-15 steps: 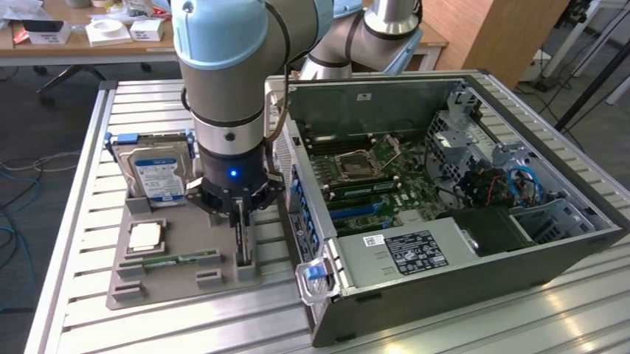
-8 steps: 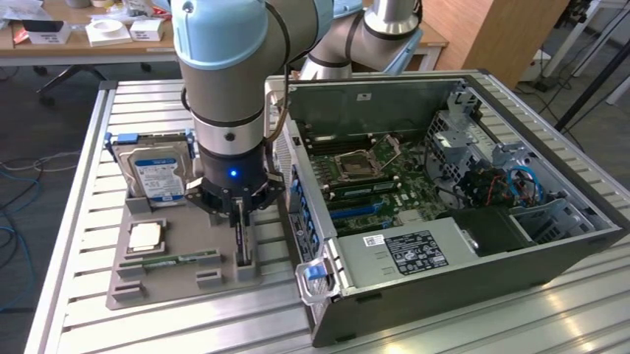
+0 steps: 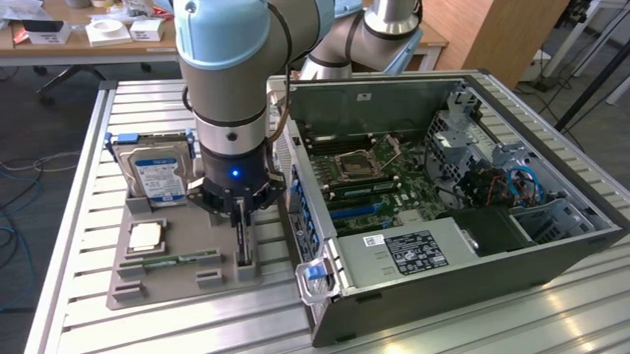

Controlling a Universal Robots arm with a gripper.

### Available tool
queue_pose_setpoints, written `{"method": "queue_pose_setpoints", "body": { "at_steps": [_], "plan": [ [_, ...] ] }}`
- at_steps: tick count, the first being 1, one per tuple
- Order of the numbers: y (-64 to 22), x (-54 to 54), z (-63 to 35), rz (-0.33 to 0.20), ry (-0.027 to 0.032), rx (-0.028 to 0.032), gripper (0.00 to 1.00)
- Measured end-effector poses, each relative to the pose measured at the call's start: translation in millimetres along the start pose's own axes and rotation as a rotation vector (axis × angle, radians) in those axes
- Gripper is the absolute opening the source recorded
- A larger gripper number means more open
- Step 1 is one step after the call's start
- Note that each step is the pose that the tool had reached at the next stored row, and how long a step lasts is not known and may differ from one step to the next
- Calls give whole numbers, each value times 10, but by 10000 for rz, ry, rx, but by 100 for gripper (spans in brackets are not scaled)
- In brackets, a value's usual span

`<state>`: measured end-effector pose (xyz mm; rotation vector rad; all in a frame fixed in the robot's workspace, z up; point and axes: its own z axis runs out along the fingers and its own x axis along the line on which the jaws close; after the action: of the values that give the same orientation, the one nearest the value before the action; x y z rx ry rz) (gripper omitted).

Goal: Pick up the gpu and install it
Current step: 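Pick up the gpu and move the gpu toward the slot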

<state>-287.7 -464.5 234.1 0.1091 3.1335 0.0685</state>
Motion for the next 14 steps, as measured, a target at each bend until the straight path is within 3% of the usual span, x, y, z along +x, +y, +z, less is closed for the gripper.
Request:
{"method": "queue_pose_setpoints", "body": {
  "at_steps": [14],
  "plan": [
    [1, 0, -3, -103, 1, -5, 26]
  ]
}}
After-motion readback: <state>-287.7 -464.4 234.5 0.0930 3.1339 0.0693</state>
